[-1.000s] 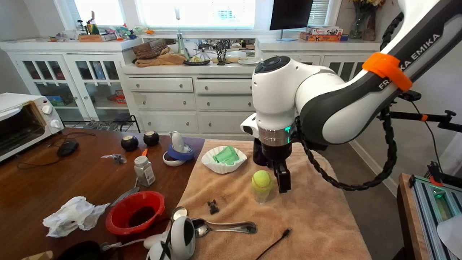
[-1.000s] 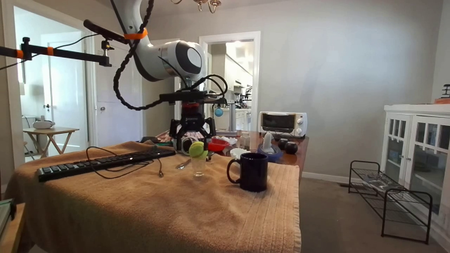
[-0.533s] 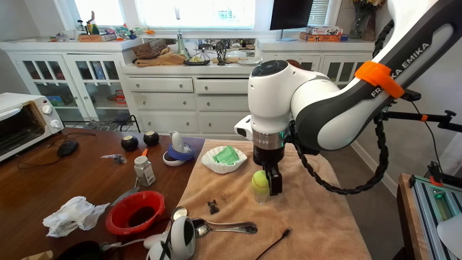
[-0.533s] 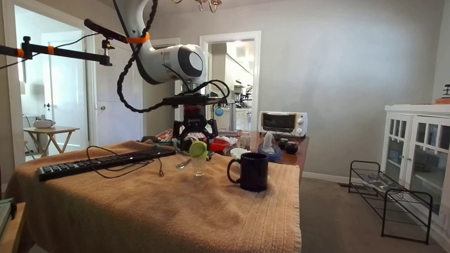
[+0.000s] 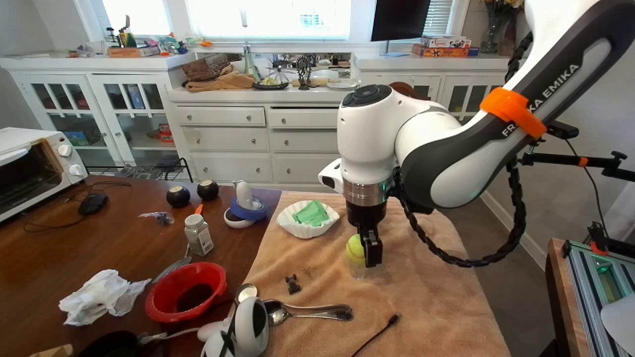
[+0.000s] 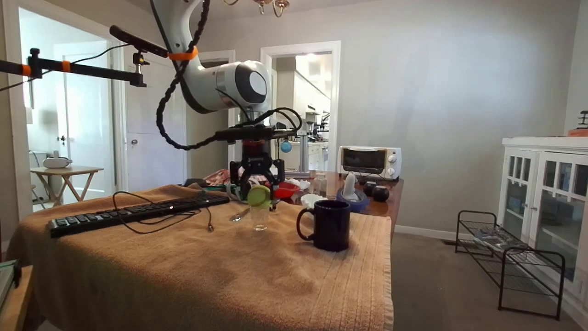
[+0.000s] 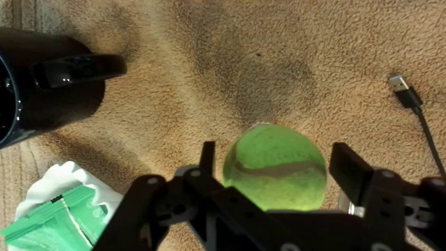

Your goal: Put the tennis ball in the black mug.

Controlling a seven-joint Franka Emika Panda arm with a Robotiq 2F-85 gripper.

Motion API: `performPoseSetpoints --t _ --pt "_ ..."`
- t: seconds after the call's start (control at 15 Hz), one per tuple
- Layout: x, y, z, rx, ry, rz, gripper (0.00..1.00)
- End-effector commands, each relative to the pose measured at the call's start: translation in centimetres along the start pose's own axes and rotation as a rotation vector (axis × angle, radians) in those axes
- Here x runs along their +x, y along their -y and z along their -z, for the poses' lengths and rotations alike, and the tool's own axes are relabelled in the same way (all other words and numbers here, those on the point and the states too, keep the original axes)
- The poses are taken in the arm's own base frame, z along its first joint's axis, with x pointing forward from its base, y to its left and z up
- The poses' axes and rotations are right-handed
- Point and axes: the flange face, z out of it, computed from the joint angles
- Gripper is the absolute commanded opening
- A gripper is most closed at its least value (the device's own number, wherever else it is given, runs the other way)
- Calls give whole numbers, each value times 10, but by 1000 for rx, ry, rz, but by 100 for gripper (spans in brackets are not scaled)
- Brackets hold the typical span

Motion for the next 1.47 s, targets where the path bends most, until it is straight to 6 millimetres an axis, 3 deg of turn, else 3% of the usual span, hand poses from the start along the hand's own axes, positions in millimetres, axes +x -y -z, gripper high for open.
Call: performPoseSetpoints --t 0.0,0.13,0.8,0.93,1.4 --pt "6 2 -6 -22 -13 -2 52" --pt "6 2 -5 -28 -15 -5 42" --pt "-9 -10 36 -122 -107 -167 42" --pt "-7 -21 41 -164 -126 -231 42" --pt "-3 -106 53 -203 -147 -619 42"
